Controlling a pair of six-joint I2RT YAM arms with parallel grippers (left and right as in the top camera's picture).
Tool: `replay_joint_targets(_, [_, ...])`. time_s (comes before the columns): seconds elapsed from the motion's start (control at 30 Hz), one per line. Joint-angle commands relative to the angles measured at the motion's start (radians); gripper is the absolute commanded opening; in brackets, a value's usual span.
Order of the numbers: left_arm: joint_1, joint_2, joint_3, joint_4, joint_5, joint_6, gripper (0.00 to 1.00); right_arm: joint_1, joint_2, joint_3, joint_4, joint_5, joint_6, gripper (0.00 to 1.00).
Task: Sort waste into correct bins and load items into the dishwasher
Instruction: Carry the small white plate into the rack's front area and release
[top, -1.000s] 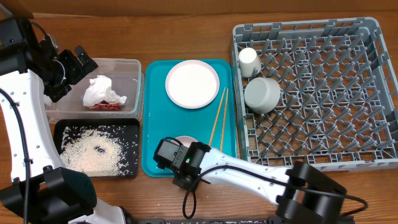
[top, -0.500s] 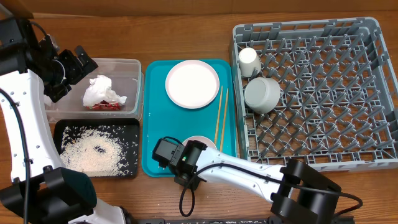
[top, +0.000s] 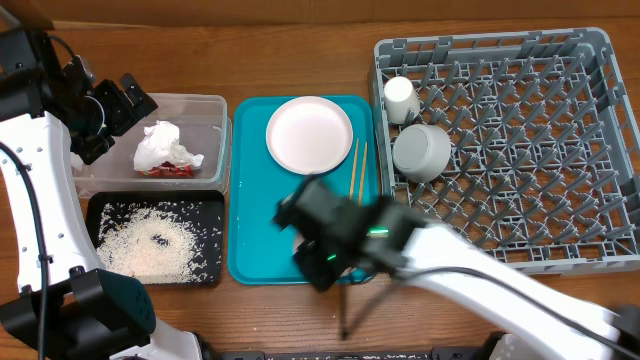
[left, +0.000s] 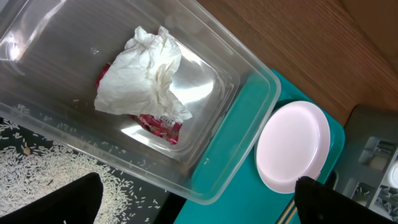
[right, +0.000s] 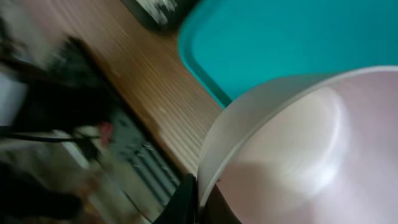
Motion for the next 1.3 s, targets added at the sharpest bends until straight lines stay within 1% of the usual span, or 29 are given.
replay_joint_targets(0.0, [-0.002,-0.013,0.018,0.002,-0.006,-0.01,1.0,-0.104,-0.159,0.027,-0.005,-0.149,0.053,0.04])
replay_joint_targets(0.17, [-0.002,-0.013,0.018,0.002,-0.006,-0.01,1.0,-0.318,-0.322,-0.005,-0.03,-0.28,0.053,0.04])
replay_joint_targets(0.33, [-0.002,-0.013,0.018,0.002,-0.006,-0.01,1.0,-0.592,-0.43,-0.097,-0.014,-0.522,0.026,0.04])
replay_joint_targets(0.5, [-0.002,-0.013,0.018,0.002,-0.006,-0.01,1.0,-0.908,-0.46,-0.227,-0.001,-0.834,-0.098,0.04])
replay_joint_targets(0.6, [-0.002,-0.013,0.018,0.002,-0.006,-0.01,1.0,-1.057,-0.438,-0.325,0.003,-1.011,-0.191,0.04])
replay_joint_targets(0.67, [-0.002,-0.013,0.018,0.002,-0.006,-0.01,1.0,-1.125,-0.41,-0.391,0.004,-1.107,-0.254,0.04])
replay_joint_targets(0.77, [-0.002,-0.013,0.018,0.002,-0.006,-0.01,1.0,-1.177,-0.341,-0.485,0.004,-1.191,-0.351,0.04])
replay_joint_targets(0.87, [-0.002,-0.013,0.018,0.002,-0.006,-0.01,1.0,-1.174,-0.257,-0.542,0.003,-1.212,-0.436,0.04])
replay_joint_targets(1.07, [-0.002,-0.013,0.018,0.002,-0.006,-0.01,1.0,-1.141,-0.097,-0.565,0.003,-1.218,-0.562,0.04])
replay_joint_targets(1.27, [-0.003,-0.013,0.018,0.002,-0.005,-0.01,1.0,-1.141,0.006,-0.565,0.004,-1.104,-0.567,0.04])
